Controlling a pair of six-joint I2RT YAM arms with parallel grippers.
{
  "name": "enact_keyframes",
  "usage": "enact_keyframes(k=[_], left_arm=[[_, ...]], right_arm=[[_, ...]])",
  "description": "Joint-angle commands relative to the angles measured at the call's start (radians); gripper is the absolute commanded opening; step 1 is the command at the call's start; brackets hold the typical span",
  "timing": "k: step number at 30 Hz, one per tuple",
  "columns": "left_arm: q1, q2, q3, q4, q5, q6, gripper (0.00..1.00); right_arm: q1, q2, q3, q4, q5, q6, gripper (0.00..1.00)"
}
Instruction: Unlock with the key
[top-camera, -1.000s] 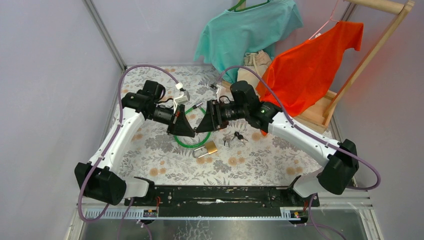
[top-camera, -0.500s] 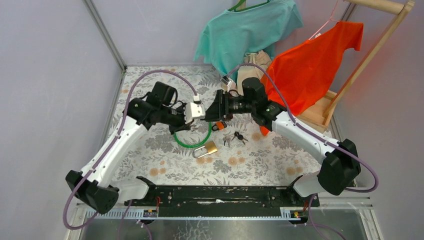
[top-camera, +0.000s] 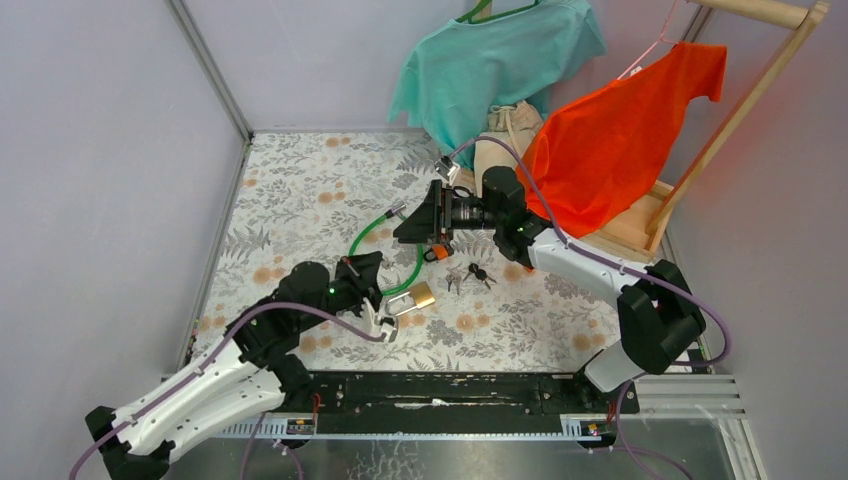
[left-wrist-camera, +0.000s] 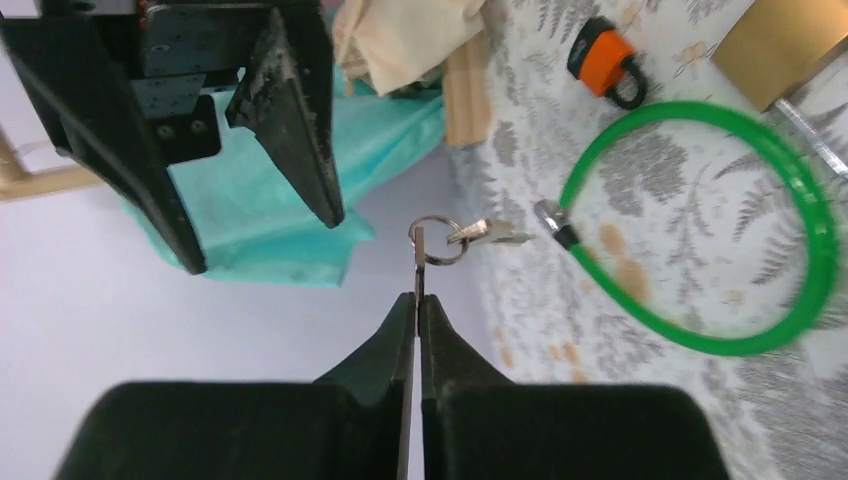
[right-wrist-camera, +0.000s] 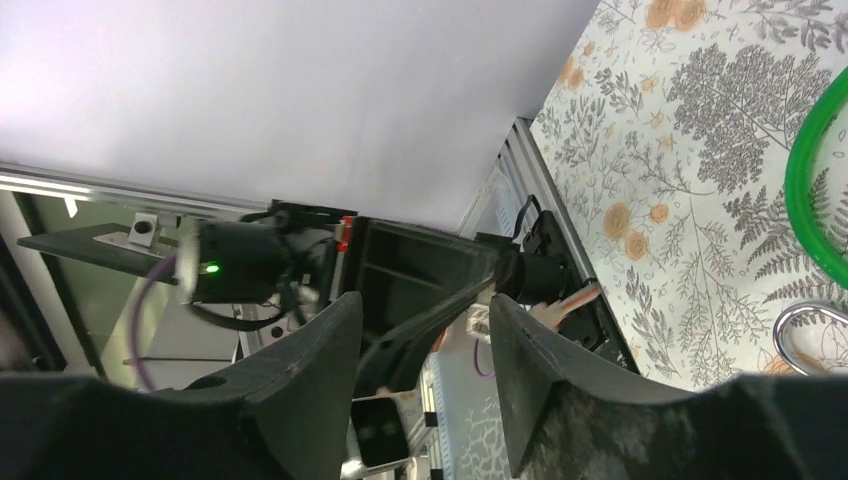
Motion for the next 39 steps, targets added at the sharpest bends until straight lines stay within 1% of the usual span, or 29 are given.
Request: enact_keyframes(k=[1, 3, 5, 8, 10, 14, 19, 23, 25, 29, 32, 33, 36, 37, 39], left_arm=[[-0.006, -0.118, -0.238, 0.584, -0.012, 0.359, 0.0], [-0.006, -0.133, -0.3, 0.711, 0.007, 0.407, 0.0], [-0.005, -0.119, -0.327, 0.809, 0.013, 0.418, 0.0], [-0.005, -0.093, -0.338, 0.907, 0.006, 0.425, 0.0], [-0.005, -0.081, -0.338, 0.939, 0.005, 0.428, 0.0], [-0.005, -0.076, -0.334, 0.942, 0.002, 0.428, 0.0], [-0.006, -0.078, -0.345, 0.934, -0.006, 0.44, 0.0], [-0.006, -0.069, -0.343, 0.932, -0.034, 0.444, 0.0], [-0.006, -0.06, -0.341, 0.938, -0.049, 0.449, 0.0], [-0.005, -0.045, -0.342, 0.949, -0.071, 0.457, 0.0], [-0.006, -0.037, -0.345, 0.964, -0.079, 0.471, 0.0], [-0.006, -0.035, -0.346, 0.971, -0.079, 0.477, 0.0], [-0.006, -0.028, -0.352, 0.991, -0.08, 0.492, 0.0], [-0.007, -0.025, -0.356, 1.0, -0.08, 0.498, 0.0], [-0.005, -0.02, -0.365, 1.017, -0.079, 0.512, 0.0]], right_arm=[[0.005, -0.019, -0.047, 0.209, -0.042, 0.085, 0.55], [0.014, -0.024, -0.064, 0.24, -0.042, 0.087, 0.54], [0.025, -0.026, -0.078, 0.258, -0.037, 0.083, 0.53], [0.035, -0.025, -0.098, 0.278, -0.027, 0.077, 0.51], [0.038, -0.024, -0.114, 0.313, -0.022, 0.089, 0.49], [0.042, -0.025, -0.124, 0.334, -0.011, 0.081, 0.48], [0.045, -0.025, -0.133, 0.424, -0.016, 0.128, 0.44], [0.049, -0.028, -0.133, 0.443, -0.015, 0.139, 0.33], [0.049, -0.03, -0.14, 0.455, -0.013, 0.147, 0.3], [0.051, -0.02, -0.149, 0.508, -0.01, 0.185, 0.21], [0.051, -0.007, -0.151, 0.557, -0.011, 0.226, 0.21], [0.051, -0.002, -0.152, 0.571, -0.01, 0.239, 0.19], [0.05, 0.007, -0.149, 0.576, 0.001, 0.258, 0.02], [0.049, 0.007, -0.148, 0.571, 0.006, 0.262, 0.0], [0.049, 0.007, -0.142, 0.559, 0.012, 0.268, 0.0]])
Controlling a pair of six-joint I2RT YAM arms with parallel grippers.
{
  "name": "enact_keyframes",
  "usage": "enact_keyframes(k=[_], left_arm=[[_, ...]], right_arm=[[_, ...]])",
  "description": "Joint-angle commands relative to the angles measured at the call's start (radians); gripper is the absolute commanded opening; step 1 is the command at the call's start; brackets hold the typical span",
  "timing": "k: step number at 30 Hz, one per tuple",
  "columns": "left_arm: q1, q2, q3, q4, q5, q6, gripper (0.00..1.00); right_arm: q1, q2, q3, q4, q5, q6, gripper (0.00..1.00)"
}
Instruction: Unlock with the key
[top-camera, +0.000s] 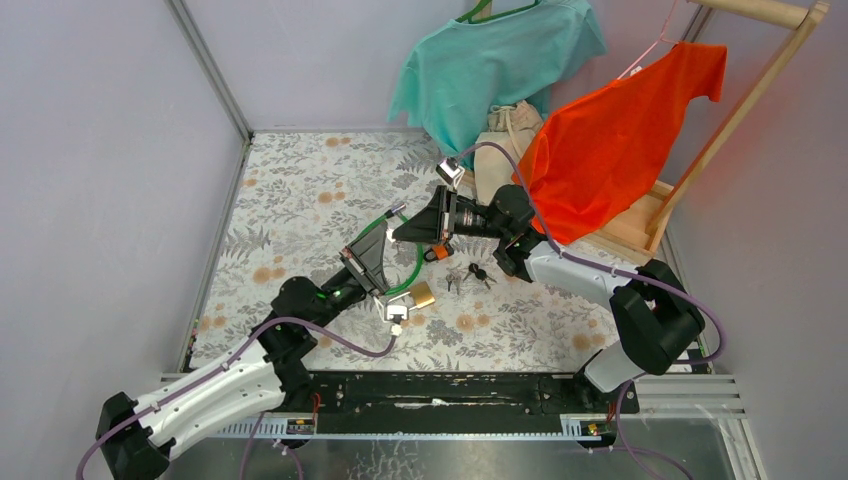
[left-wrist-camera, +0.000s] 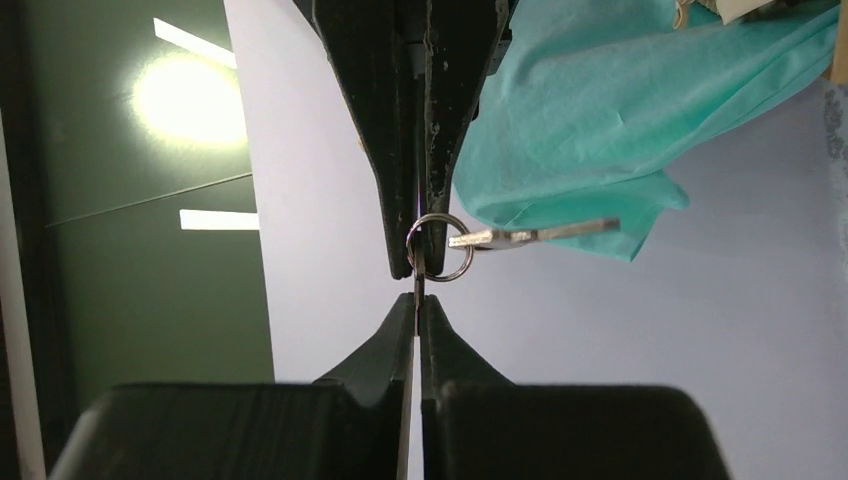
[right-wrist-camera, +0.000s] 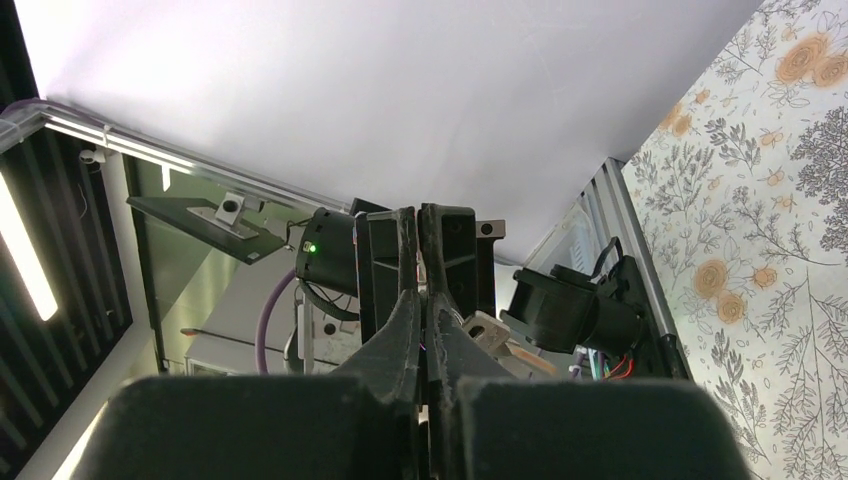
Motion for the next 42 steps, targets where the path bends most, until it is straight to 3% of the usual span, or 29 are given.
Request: enact_keyframes(k=[1, 4, 7, 10, 12, 15, 17, 19, 23, 28, 33, 37, 42], left_arm=[[-0.004, 0.013, -0.024, 0.123, -0.031, 0.042, 0.02], [-0.005, 0.026, -0.012, 0.094, -0.088, 0.022, 0.43], [-0.004, 0.029, 0.04, -0.006, -0.171, -0.1, 0.68], [-0.005, 0.026, 0.242, -0.465, -0.212, -0.493, 0.93], [-0.006, 0.096, 0.446, -0.794, -0.174, -0.819, 0.99], [0.0, 0.269, 0.733, -1.169, -0.058, -1.243, 1.0], [0.021, 0.362, 0.845, -1.293, 0.066, -1.419, 0.98], [0.072, 0.415, 0.914, -1.364, 0.239, -1.499, 0.97], [0.211, 0.501, 1.025, -1.452, 0.563, -1.561, 0.95], [0.352, 0.589, 1.09, -1.515, 0.816, -1.587, 0.92], [0.395, 0.654, 1.093, -1.56, 1.047, -1.621, 0.85], [0.405, 0.684, 1.07, -1.558, 1.152, -1.666, 0.83], [0.411, 0.68, 1.038, -1.517, 1.183, -1.717, 0.81]], right_arm=[[0.009, 0.005, 0.015, 0.065, -0.015, 0.035, 0.0], [-0.012, -0.018, 0.017, -0.003, -0.024, 0.005, 0.0], [-0.056, -0.067, 0.022, -0.161, -0.044, -0.099, 0.0], [-0.093, -0.131, 0.081, -0.493, -0.037, -0.352, 0.0], [-0.097, -0.161, 0.155, -0.74, 0.0, -0.559, 0.0], [-0.097, -0.189, 0.222, -0.966, 0.013, -0.797, 0.0], [-0.097, -0.199, 0.246, -1.065, -0.011, -0.919, 0.0], [-0.095, -0.204, 0.261, -1.141, -0.059, -1.008, 0.0], [-0.069, -0.255, 0.253, -1.224, -0.098, -1.127, 0.0], [-0.041, -0.289, 0.263, -1.281, -0.114, -1.197, 0.0], [-0.002, -0.261, 0.295, -1.293, -0.135, -1.205, 0.0], [0.017, -0.235, 0.328, -1.299, -0.153, -1.211, 0.0], [0.021, -0.24, 0.34, -1.274, -0.173, -1.199, 0.0]])
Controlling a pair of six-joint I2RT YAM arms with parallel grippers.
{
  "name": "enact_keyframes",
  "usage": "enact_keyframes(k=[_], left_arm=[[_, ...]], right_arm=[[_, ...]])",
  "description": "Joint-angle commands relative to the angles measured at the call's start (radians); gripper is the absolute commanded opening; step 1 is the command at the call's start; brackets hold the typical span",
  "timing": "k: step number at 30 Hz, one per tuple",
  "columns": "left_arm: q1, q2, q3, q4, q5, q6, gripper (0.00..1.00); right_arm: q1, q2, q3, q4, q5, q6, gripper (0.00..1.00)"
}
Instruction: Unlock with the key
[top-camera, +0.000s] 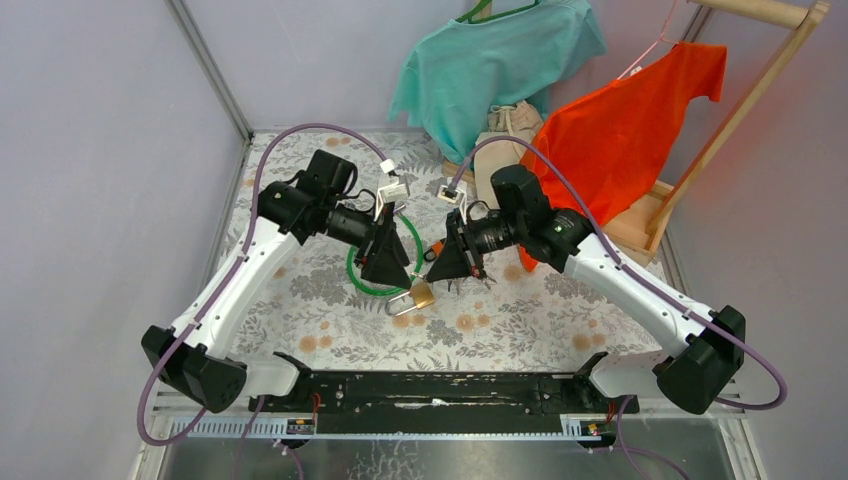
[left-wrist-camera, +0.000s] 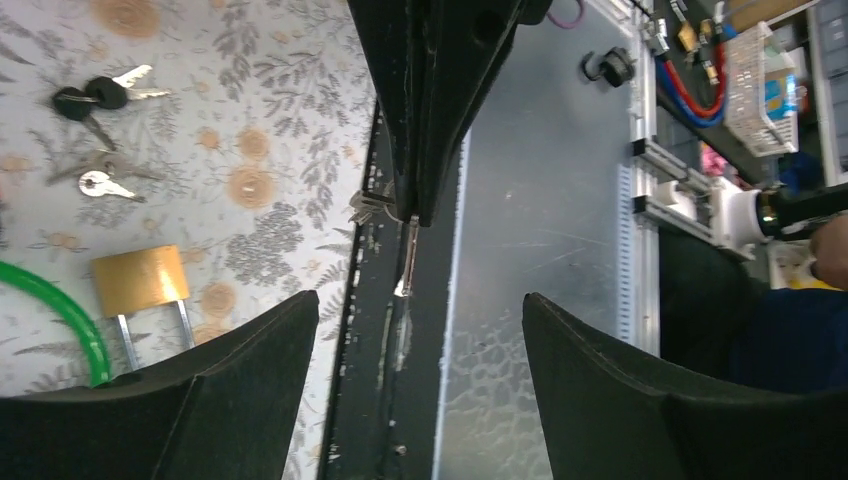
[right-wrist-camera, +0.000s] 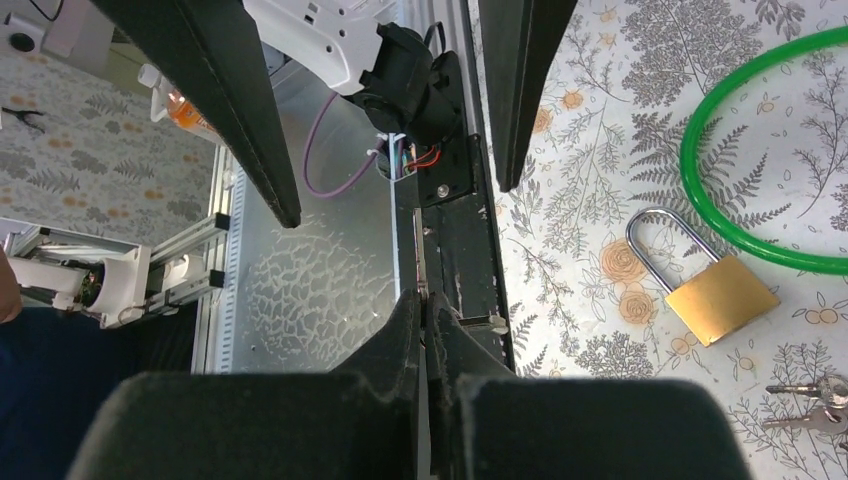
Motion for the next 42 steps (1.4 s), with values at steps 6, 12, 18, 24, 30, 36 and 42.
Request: enact_keyframes(k=[6, 12, 18, 24, 30, 36, 42], left_arm=[[0.013, -0.035, -0.045, 0.108, 0.123, -0.154, 0.73], [0.013, -0.034, -0.071, 0.123, 0.124, -0.167, 0.55], [0.013, -0.025, -0.068, 0.129, 0.127, -0.172, 0.44], [0.013, -0.02, -0.07, 0.132, 0.131, -0.169, 0.24], [0.013, -0.017, -0.074, 0.132, 0.122, -0.166, 0.0], [0.02, -0.019, -0.063, 0.155, 0.107, -0.204, 0.0], [0.065, -0.057, -0.099, 0.315, 0.1, -0.368, 0.0]], right_arm=[[0.01, -0.001, 0.051, 0.053, -0.072, 0.002, 0.0], [0.011, -0.004, 0.049, 0.084, -0.085, 0.023, 0.0], [0.013, 0.008, 0.056, 0.088, -0.088, 0.032, 0.0], [0.022, 0.024, 0.066, 0.087, -0.085, 0.032, 0.0], [0.023, 0.012, 0.05, 0.151, -0.085, 0.064, 0.0], [-0.043, -0.099, -0.151, 0.527, 0.029, 0.323, 0.49], [-0.107, -0.175, -0.416, 1.078, 0.072, 0.655, 0.59]])
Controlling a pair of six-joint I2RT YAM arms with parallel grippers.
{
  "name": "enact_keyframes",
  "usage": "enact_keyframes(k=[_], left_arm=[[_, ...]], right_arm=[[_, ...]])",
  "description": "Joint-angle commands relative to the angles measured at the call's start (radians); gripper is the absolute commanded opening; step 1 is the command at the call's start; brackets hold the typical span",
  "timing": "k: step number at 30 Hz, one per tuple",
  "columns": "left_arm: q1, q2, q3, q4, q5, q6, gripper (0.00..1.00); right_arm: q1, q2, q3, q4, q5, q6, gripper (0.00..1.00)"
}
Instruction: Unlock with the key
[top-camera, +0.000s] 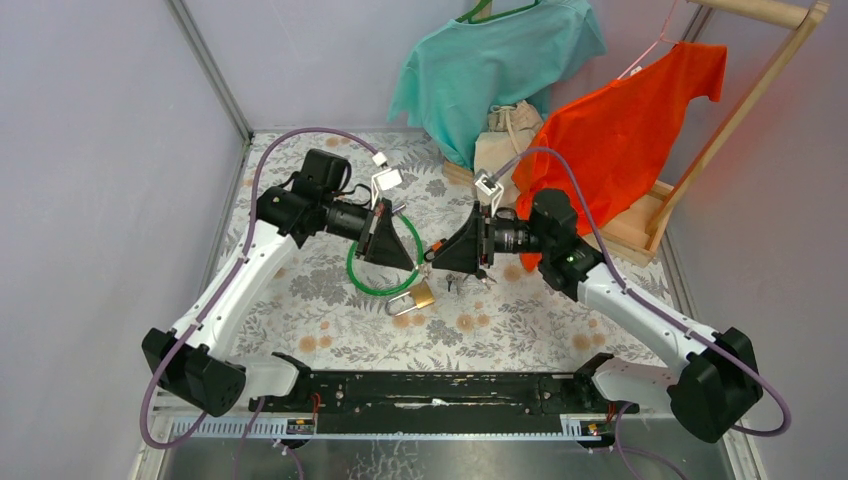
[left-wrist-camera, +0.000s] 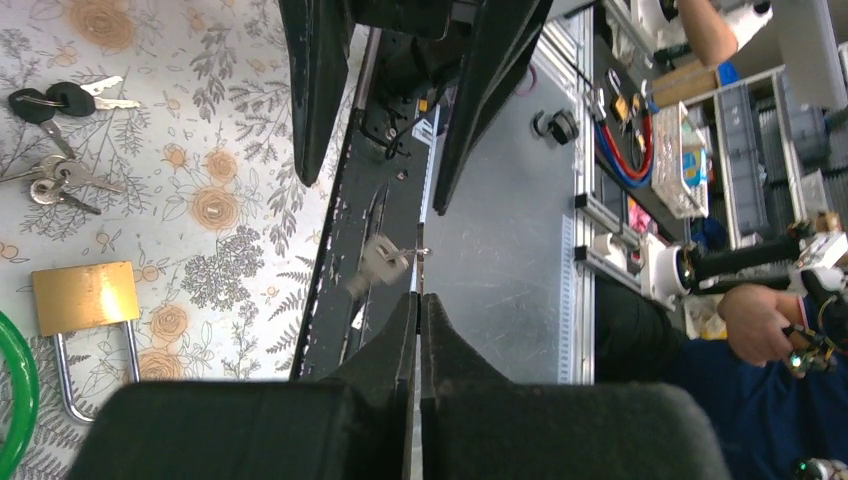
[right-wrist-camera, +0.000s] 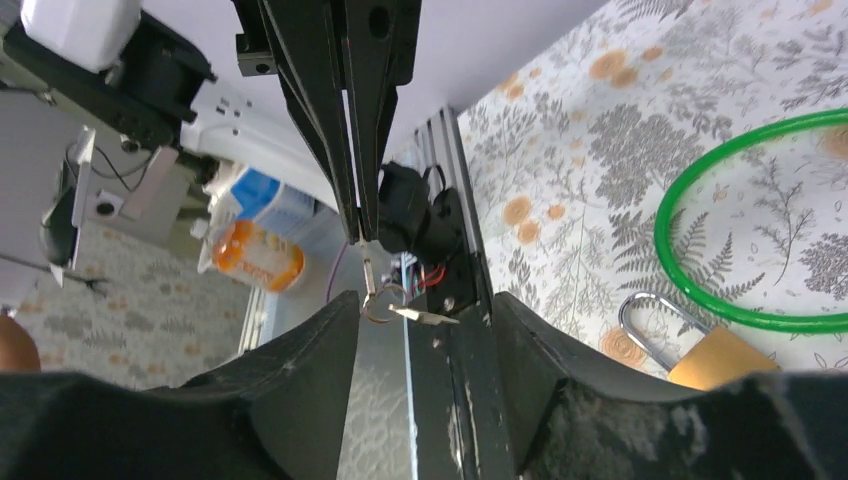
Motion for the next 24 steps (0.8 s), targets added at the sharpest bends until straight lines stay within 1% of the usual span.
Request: enact_keyframes(k=[1, 5, 8, 15, 18, 21, 24], left_arm=[[0.033, -0.044, -0.027, 0.172, 0.004, -0.15, 0.0], [0.034, -0.054, -0.04, 0.219, 0.012, -0.206, 0.0], [0.036, -0.055, -0.04, 0.222, 0.016, -0.216, 0.0], [0.037, -0.057, -0.033, 0.222, 0.026, -0.228, 0.0], [0.037, -0.054, -0.031, 0.222, 0.03, -0.232, 0.0], [0.037, -0.049, -0.03, 0.222, 0.033, -0.233, 0.0], [0.037, -0.045, -0.024, 0.223, 0.034, -0.236, 0.0]], right_arm=[[-0.018, -0.04, -0.099, 0.464, 0.055, 0.254, 0.61], [-0.018, -0.019, -0.113, 0.536, 0.046, 0.299, 0.63], [-0.017, 0.008, -0.104, 0.564, 0.045, 0.314, 0.63], [-0.017, 0.056, -0.088, 0.607, 0.024, 0.343, 0.6], [-0.017, 0.058, -0.096, 0.607, 0.026, 0.339, 0.57], [-0.016, 0.058, -0.095, 0.609, 0.019, 0.343, 0.49], [-0.015, 0.06, -0.095, 0.618, -0.001, 0.355, 0.44]])
